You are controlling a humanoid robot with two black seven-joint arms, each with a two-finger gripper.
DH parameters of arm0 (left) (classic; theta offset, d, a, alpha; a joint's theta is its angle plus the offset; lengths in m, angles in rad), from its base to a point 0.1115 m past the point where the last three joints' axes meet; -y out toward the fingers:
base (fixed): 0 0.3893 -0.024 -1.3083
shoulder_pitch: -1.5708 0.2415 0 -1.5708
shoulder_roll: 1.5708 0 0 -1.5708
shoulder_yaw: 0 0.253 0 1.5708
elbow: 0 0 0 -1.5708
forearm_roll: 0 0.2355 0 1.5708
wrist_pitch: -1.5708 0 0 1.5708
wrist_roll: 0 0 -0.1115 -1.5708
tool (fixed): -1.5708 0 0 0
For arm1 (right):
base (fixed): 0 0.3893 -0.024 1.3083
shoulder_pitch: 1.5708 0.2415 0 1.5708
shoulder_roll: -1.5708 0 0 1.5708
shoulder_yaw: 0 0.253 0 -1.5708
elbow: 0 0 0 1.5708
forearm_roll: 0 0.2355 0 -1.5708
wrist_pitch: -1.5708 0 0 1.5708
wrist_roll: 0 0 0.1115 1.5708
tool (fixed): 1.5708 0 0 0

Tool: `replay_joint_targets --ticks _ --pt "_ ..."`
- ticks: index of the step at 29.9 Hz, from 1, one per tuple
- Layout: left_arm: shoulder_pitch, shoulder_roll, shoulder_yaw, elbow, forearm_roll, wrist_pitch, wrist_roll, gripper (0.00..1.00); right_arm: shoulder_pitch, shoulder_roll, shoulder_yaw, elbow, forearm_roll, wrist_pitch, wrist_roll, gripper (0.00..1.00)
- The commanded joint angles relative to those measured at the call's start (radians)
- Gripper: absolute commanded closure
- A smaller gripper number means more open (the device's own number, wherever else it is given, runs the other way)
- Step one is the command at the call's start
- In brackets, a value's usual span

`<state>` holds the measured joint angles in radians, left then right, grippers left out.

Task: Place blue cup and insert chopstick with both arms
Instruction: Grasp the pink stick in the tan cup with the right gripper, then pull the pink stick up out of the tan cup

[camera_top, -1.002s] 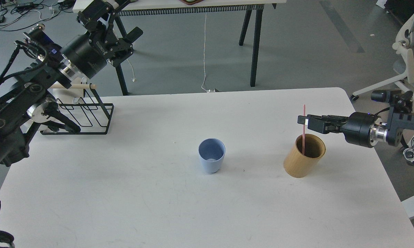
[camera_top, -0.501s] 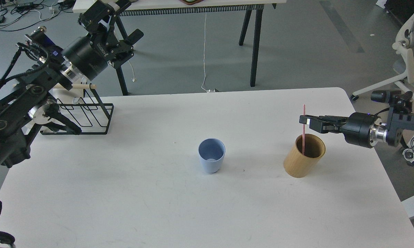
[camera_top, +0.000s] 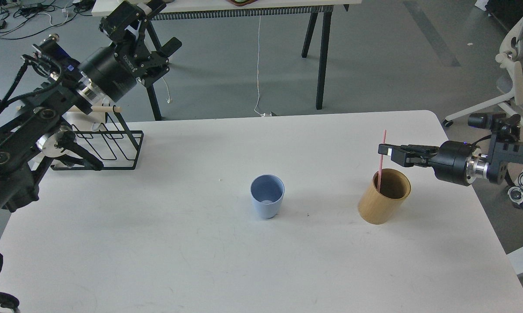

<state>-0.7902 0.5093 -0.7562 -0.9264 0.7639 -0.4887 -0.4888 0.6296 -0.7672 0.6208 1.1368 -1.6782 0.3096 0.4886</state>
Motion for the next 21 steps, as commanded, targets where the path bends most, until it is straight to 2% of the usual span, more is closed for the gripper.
replay_joint_targets --ticks 1,12,21 --pt "0.000 0.000 0.000 0.000 0.000 0.000 0.000 0.01 0.010 -0.001 0.002 0.001 0.002 0.000 0.000 0.91" --pt "0.003 -0.002 0.000 0.000 0.000 0.000 0.000 0.01 0.042 -0.020 0.005 0.017 0.009 0.002 0.000 0.92" --pt "0.003 -0.002 0.001 0.005 0.000 0.000 0.000 0.01 0.081 -0.096 0.013 0.092 0.021 0.008 0.000 0.96"
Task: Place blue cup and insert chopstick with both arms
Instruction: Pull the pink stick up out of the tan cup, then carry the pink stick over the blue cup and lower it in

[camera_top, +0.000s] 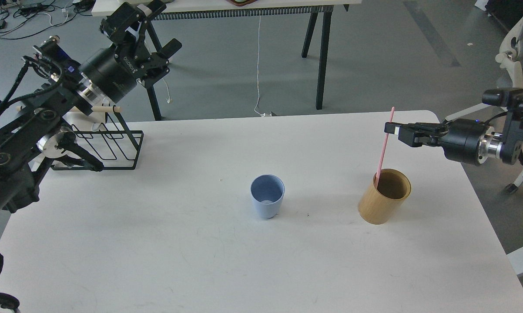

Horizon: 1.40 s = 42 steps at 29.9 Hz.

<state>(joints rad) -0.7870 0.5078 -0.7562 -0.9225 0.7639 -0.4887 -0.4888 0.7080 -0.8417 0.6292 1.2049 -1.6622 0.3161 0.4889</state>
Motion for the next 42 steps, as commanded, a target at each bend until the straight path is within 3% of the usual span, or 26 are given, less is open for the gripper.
replay_joint_targets --ticks 1,15,26,36,42 --pt "0.000 0.000 0.001 0.001 0.000 0.000 0.000 0.01 0.002 -0.028 0.004 0.028 0.005 0.001 0.000 0.96" --pt "0.000 -0.009 0.009 0.008 0.000 0.000 0.000 0.01 0.019 -0.112 0.076 0.108 0.027 0.005 0.000 0.99" --pt "0.017 -0.006 0.003 0.068 -0.001 0.000 0.000 0.01 0.171 -0.126 0.057 0.177 0.148 0.054 0.000 1.00" --pt "0.072 0.008 0.003 0.143 -0.001 0.000 0.000 0.01 0.389 0.186 -0.143 0.068 0.134 0.047 0.000 1.00" --pt "0.107 0.008 0.003 0.152 0.000 0.000 0.000 0.01 0.418 0.297 -0.209 -0.021 0.119 0.038 0.000 1.00"
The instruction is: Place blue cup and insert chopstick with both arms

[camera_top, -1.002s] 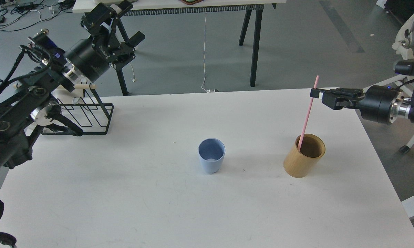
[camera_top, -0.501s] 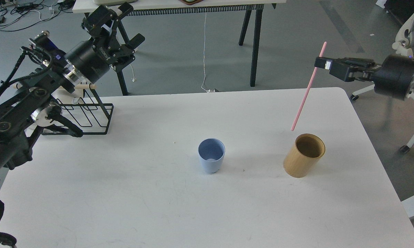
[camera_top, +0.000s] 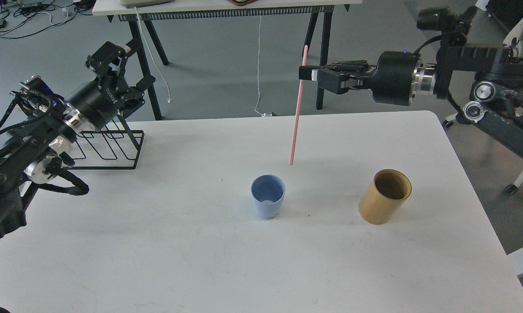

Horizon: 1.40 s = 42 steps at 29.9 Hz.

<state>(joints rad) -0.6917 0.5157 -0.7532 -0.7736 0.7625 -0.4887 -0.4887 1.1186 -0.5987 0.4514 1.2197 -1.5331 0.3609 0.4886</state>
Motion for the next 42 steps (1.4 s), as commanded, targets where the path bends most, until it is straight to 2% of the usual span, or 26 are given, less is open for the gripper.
replay_joint_targets --ticks 1,20,29,34,37,40,42 --pt "0.015 0.000 0.000 0.004 0.001 0.000 0.000 0.01 0.007 0.068 -0.039 -0.045 -0.019 -0.010 0.000 1.00" --pt "0.024 -0.008 0.000 0.004 0.001 0.000 0.000 0.01 -0.011 0.209 -0.154 -0.158 -0.048 -0.146 0.000 1.00" --pt "0.024 -0.011 0.000 0.019 0.001 0.000 0.000 0.01 -0.023 0.224 -0.206 -0.177 -0.051 -0.154 0.000 0.99" --pt "0.024 -0.016 0.000 0.020 0.001 0.000 0.000 0.01 -0.025 0.238 -0.258 -0.201 -0.050 -0.212 0.000 0.97" --pt "0.024 -0.016 0.002 0.022 0.001 0.000 0.000 0.01 -0.025 0.252 -0.261 -0.206 -0.050 -0.215 0.000 0.90" --pt "0.026 -0.016 0.002 0.022 0.001 0.000 0.000 0.01 -0.023 0.254 -0.257 -0.204 -0.047 -0.224 0.000 0.75" --pt "0.026 -0.016 0.002 0.022 0.001 0.000 0.000 0.01 -0.023 0.254 -0.252 -0.203 -0.042 -0.226 0.000 0.69"
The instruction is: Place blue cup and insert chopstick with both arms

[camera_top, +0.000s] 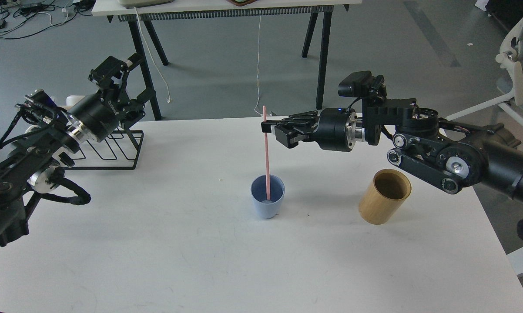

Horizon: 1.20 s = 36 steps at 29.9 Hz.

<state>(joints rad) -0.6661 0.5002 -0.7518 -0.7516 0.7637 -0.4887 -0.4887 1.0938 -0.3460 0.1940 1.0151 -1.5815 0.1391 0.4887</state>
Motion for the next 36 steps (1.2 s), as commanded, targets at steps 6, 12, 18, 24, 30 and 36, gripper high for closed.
replay_joint_targets --ticks 6,12,18,24,30,36 --pt "0.000 0.000 0.002 0.000 0.000 0.000 0.000 0.01 0.000 -0.002 0.019 0.016 0.020 -0.007 0.000 0.45" --pt "-0.001 0.000 0.002 -0.002 -0.001 0.000 0.000 0.01 -0.011 -0.027 0.093 0.080 0.154 -0.003 0.000 0.24" --pt "-0.009 -0.035 -0.009 -0.014 -0.009 0.000 0.000 0.01 -0.083 -0.126 0.217 0.063 0.337 -0.001 0.000 0.00" --pt "-0.007 -0.064 -0.009 -0.012 -0.011 0.000 0.000 0.01 -0.274 -0.185 0.294 0.037 0.844 0.020 0.000 0.00" --pt "0.031 -0.065 -0.009 -0.012 -0.066 0.000 0.000 0.01 -0.321 -0.229 0.295 0.027 1.169 0.291 0.000 0.00" --pt "0.068 -0.055 -0.011 -0.009 -0.118 0.000 0.000 0.01 -0.333 -0.231 0.297 0.005 1.193 0.350 0.000 0.00"
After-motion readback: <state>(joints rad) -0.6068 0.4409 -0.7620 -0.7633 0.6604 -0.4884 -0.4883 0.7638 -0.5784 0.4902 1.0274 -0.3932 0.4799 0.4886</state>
